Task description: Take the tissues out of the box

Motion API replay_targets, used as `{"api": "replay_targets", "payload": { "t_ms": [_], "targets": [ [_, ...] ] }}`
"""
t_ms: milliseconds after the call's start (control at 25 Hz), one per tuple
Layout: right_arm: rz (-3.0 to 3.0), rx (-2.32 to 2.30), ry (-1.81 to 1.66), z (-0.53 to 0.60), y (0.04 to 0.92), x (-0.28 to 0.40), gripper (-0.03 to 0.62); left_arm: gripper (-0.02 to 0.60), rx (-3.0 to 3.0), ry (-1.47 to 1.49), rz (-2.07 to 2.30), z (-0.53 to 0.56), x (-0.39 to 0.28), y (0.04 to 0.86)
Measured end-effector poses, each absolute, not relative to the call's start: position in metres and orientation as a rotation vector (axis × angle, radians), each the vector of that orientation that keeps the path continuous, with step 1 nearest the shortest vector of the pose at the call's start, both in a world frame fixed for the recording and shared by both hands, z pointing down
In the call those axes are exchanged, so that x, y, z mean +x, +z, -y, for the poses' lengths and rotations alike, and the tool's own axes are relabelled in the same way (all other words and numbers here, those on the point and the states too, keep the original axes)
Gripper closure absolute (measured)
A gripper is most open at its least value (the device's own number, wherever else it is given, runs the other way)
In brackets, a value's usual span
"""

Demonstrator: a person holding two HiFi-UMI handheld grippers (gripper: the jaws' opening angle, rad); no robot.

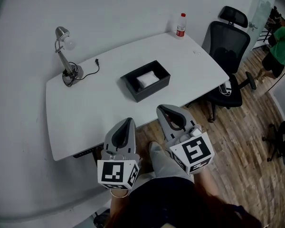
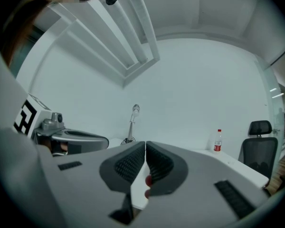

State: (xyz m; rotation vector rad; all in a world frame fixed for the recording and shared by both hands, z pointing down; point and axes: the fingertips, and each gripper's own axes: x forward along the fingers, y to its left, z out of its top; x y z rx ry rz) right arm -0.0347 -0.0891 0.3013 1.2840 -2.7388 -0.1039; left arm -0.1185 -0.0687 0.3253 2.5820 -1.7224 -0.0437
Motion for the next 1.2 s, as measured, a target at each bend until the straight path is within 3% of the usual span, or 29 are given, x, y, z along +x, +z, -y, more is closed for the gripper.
{"api": "replay_targets", "payload": {
  "t_ms": [880,1200],
  "targets": [
    [2.685,1.292,-0.069,0.158,0.312,-0.041,0.569,0.557,2.616,0.018,1.686,0.135,-0.125,0.323],
    [2.657,1.271,-0.044,0.189,0.321,-0.047,0.521,0.557,2.627,0.028,1.666,0.164,-0.131,0.324]
  ]
}}
